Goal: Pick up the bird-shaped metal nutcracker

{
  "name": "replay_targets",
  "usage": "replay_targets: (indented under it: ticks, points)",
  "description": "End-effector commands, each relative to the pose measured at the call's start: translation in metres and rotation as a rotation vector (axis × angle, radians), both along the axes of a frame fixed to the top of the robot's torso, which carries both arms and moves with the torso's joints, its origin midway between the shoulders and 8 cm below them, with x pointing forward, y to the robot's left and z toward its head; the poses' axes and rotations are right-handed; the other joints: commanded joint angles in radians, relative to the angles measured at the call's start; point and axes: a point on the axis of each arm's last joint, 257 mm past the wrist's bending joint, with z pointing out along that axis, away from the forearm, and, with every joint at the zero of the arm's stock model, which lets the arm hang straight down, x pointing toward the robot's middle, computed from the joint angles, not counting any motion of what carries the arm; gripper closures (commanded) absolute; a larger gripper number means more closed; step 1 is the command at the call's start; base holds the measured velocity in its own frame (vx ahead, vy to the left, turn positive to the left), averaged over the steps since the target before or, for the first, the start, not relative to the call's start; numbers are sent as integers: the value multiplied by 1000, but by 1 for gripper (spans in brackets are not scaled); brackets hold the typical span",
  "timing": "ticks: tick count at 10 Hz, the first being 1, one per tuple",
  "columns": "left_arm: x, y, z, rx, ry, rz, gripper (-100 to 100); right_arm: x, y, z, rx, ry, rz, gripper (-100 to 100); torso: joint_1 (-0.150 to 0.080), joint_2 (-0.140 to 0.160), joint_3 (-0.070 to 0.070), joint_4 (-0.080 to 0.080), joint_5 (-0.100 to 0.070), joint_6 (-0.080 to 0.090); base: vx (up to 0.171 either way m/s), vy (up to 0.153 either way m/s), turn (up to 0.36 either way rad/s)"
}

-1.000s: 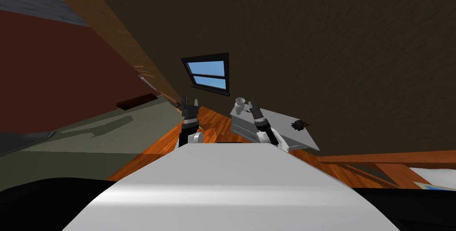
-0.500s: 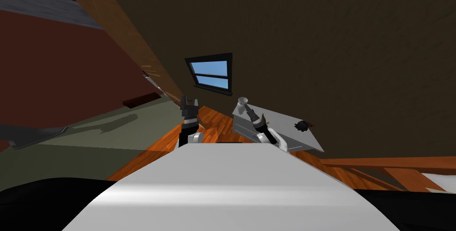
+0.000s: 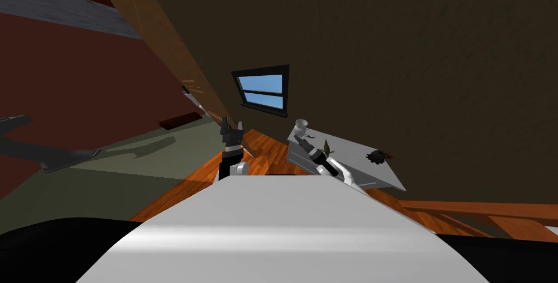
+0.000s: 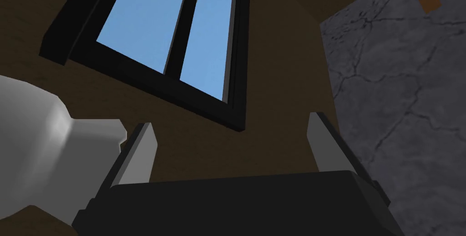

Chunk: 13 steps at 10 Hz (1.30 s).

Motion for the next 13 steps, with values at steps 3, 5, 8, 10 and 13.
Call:
replay_targets:
  ticks: [3,5,8,10,13]
  points:
    - [0,0,0,0,0,0,0,-5,-8,-48,-144,55,42,-100,-2,0,0,0,0,0,6,36,48]
    - [0,0,0,0,0,0,0,-11,-15,-74,-235,82,73,-100,-1,0,0,0,0,0,15,48,79]
    - [0,0,0,0,0,0,0,-17,-42,-117,-355,140,81,-100,-1,-1,-1,0,0,0,22,46,75]
    - [0,0,0,0,0,0,0,-24,-64,-144,-457,173,102,-100,-1,-2,-1,0,0,0,41,44,75]
    - [0,0,0,0,0,0,0,-40,-103,-182,-636,212,154,-100,-2,-2,-1,-1,0,1,41,33,94]
